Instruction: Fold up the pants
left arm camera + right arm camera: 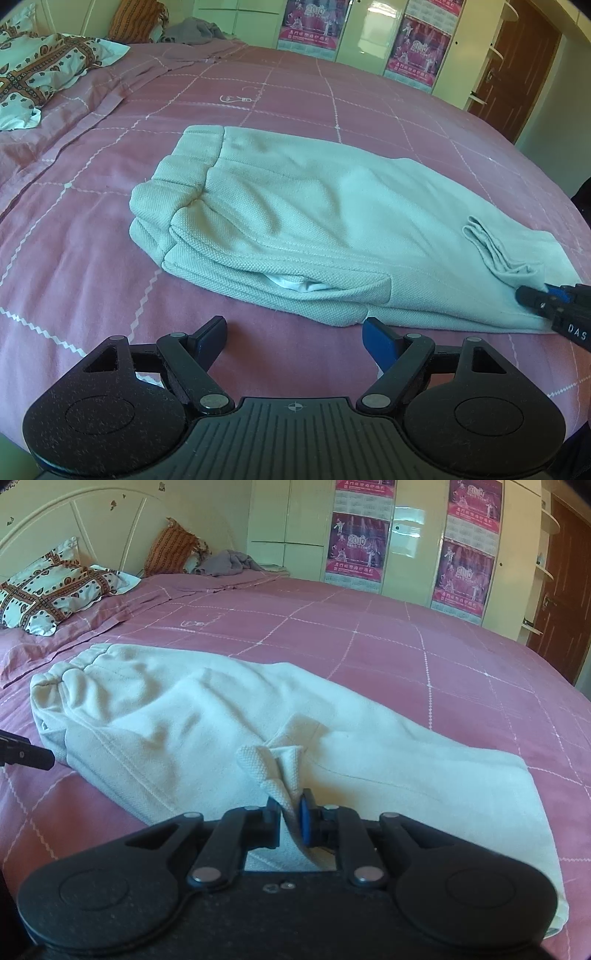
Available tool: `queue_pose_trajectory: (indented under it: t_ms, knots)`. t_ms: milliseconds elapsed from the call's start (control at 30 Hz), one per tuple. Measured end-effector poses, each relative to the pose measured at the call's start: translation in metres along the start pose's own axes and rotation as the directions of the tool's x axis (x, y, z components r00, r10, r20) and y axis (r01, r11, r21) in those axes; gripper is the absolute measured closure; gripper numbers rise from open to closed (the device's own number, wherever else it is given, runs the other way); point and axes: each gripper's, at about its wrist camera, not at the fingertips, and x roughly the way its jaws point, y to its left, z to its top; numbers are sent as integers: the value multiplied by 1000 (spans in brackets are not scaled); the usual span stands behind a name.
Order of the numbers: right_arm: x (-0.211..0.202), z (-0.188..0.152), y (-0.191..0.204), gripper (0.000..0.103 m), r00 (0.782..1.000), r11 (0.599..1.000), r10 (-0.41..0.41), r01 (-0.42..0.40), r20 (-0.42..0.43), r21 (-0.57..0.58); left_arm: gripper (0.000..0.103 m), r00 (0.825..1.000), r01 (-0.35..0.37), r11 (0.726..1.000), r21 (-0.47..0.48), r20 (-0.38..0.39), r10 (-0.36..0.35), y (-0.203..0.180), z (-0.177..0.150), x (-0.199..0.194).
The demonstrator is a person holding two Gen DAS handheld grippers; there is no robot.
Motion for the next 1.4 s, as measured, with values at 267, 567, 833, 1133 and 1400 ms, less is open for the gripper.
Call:
queue_pose_trajectory:
  t_ms: [267,567,833,1133,1400]
  knots:
    - [-24,-10,9,64,974,975,222,-222,49,8,23,999,-40,999,11,9,40,-4,0,-4]
    - [-67,-12,-77,90,986,978,56,-86,155,192,68,980,77,996,33,179,-82,-81,28,-30]
    - [-85,-51,-172,95,988,929,-134,97,80,358,74,969,241,957,160,15,-247,-211,7,45]
    - [-59,-59,-206,93,993,924,-97,63,71,378,74,981,156,965,212,83,-177,-225,30,46]
    - [-30,-28,-232,91,997,944,-71,53,43,325,74,984,164,965,207,37,-175,-218,59,78]
